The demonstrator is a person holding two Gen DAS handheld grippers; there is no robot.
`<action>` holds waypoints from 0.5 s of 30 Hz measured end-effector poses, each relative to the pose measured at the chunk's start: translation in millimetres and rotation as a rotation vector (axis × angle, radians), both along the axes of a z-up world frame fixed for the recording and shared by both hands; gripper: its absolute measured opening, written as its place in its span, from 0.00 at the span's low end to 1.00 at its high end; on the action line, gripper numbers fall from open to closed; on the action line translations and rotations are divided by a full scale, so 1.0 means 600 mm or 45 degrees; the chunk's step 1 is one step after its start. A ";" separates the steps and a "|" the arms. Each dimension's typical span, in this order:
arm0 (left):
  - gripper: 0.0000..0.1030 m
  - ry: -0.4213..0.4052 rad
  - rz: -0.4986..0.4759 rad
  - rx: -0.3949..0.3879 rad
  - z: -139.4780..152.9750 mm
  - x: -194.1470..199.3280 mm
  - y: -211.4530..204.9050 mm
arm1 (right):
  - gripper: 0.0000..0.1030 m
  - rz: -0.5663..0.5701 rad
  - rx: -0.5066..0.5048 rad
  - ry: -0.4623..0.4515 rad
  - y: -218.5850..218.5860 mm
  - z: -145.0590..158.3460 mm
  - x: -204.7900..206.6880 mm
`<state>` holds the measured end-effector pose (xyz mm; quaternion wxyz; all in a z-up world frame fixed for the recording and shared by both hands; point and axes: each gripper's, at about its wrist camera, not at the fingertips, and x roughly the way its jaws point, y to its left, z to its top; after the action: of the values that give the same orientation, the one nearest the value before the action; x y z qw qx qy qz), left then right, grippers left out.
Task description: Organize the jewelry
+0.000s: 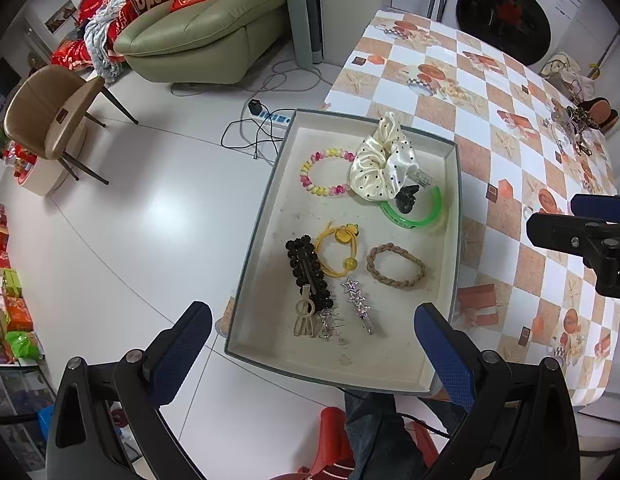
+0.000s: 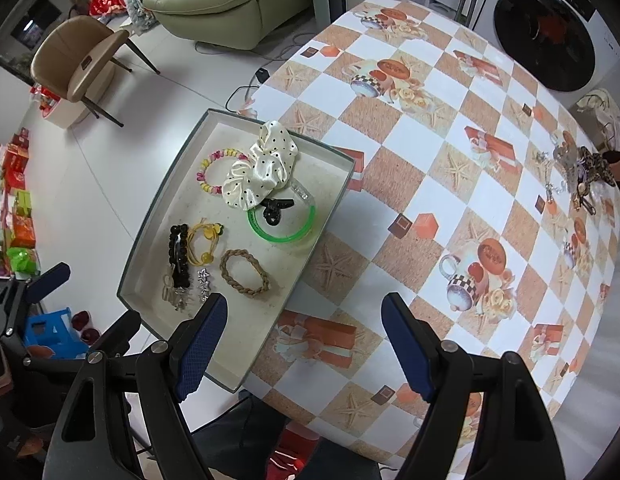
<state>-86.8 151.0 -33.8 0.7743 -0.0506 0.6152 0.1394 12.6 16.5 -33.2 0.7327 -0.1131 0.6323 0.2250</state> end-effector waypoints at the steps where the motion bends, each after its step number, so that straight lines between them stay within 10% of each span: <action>1: 1.00 0.001 0.002 -0.002 0.002 0.000 0.001 | 0.79 0.003 -0.003 -0.005 0.001 0.003 0.000; 15: 1.00 -0.016 -0.004 -0.040 0.056 0.000 0.013 | 0.83 0.064 -0.001 -0.081 0.019 0.060 -0.004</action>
<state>-86.6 158.7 -0.1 0.7775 -0.0625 0.6125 0.1282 10.1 27.6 2.7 0.7465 -0.1362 0.6056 0.2395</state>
